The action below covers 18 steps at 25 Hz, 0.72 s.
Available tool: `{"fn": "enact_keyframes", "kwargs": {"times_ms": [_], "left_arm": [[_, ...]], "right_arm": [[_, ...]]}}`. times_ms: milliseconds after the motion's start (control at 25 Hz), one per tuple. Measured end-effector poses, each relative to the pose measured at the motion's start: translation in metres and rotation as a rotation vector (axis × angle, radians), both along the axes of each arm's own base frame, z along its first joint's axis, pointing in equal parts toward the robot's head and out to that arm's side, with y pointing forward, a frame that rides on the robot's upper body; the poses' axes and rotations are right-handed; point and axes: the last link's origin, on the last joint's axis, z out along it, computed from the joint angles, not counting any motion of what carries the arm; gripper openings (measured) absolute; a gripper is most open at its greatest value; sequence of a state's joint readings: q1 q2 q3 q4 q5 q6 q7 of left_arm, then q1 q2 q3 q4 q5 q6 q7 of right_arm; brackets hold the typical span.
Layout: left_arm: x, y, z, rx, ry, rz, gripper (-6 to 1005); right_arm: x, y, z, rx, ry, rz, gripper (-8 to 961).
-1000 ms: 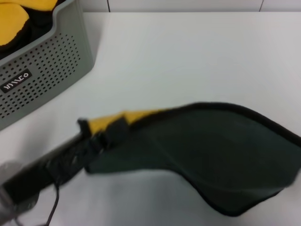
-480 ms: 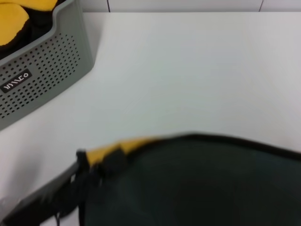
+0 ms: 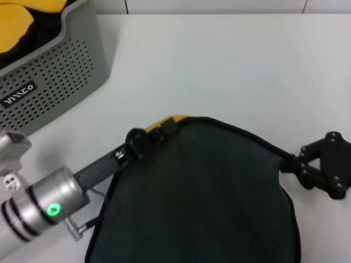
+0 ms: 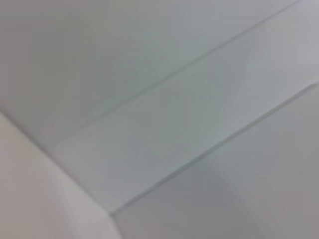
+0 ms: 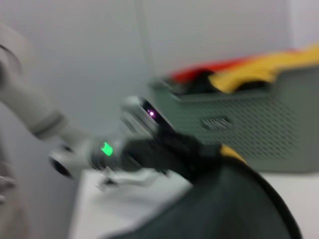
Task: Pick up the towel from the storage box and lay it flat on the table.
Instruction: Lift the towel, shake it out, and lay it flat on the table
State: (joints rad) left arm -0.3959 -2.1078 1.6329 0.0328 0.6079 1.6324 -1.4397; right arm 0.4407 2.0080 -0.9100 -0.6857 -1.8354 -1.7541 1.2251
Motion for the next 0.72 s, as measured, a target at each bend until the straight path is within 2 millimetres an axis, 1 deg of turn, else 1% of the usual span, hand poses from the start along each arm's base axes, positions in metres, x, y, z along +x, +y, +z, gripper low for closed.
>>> {"fn": "enact_keyframes", "kwargs": {"times_ms": [80,240,360,480,720], "left_arm": [[-0.002,0.014,-0.002,0.015,0.033,0.046,15],[-0.006,0.033,-0.001,0.034,0.053,0.123,15],[-0.006,0.040,-0.002,0.013,0.052,0.154,15],[-0.010,0.044,-0.004,0.013,0.075,0.194,15],[-0.021,0.052,-0.003,0.033,0.108,0.273,16]], "right_arm": [[0.005,0.011,-0.005,0.045,-0.044,-0.044,47],[0.011,0.034,-0.019,0.107,-0.135,-0.120,51],[0.013,0.044,-0.029,0.128,-0.192,-0.144,54],[0.012,0.053,-0.038,0.158,-0.248,-0.145,57],[0.007,0.068,-0.045,0.193,-0.298,-0.141,64]]}}
